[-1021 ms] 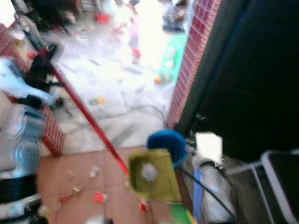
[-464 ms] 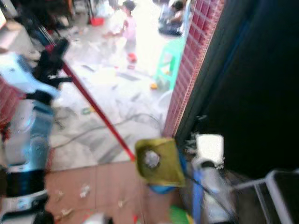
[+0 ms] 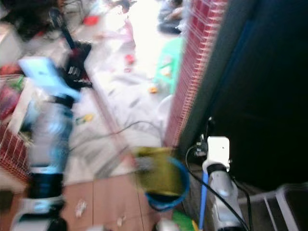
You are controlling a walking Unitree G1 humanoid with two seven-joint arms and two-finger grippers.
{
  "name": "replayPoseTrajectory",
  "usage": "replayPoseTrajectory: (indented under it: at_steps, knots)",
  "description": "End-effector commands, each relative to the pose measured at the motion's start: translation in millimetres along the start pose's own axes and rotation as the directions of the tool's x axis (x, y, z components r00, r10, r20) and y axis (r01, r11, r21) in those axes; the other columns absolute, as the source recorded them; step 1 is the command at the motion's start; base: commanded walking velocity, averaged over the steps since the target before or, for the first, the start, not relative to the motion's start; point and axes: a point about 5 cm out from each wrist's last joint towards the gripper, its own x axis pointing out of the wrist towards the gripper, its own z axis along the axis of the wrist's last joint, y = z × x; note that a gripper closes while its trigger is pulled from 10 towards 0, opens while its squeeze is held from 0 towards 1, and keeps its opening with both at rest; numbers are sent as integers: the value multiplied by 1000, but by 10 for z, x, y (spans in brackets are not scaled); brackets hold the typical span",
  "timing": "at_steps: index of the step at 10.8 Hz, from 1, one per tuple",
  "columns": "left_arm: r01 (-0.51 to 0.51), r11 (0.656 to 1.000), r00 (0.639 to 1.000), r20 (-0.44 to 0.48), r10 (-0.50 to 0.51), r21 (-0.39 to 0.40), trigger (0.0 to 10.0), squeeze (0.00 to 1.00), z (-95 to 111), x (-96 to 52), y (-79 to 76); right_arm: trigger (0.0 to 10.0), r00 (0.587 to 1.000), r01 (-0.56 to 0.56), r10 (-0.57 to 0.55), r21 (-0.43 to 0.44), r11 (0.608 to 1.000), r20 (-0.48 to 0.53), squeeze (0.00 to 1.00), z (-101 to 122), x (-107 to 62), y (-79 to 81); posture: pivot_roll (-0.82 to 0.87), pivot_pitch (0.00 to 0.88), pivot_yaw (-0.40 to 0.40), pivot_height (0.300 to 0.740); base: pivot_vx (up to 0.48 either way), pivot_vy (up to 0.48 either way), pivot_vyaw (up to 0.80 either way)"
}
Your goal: Sweep floor
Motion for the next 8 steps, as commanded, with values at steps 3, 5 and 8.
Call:
replayPoseTrajectory:
  at_steps: [3,5,8]
  knots:
    - [114,991,993,29,-116,72,10000,0,-80,37,-262,10000,999,-3,4,-11,1000,52,0,115,24,18,-41,0,-29,740,0,0,0]
    - [148,981,987,39,-154,127,10000,0,-159,72,-411,10000,999,2,-2,-10,1000,55,0,118,17,22,-51,0,-20,740,0,0,0]
    - [278,947,951,91,-295,162,10000,0,-117,126,-720,10000,999,3,-3,-4,1000,53,0,112,11,38,-46,0,-13,740,0,0,0]
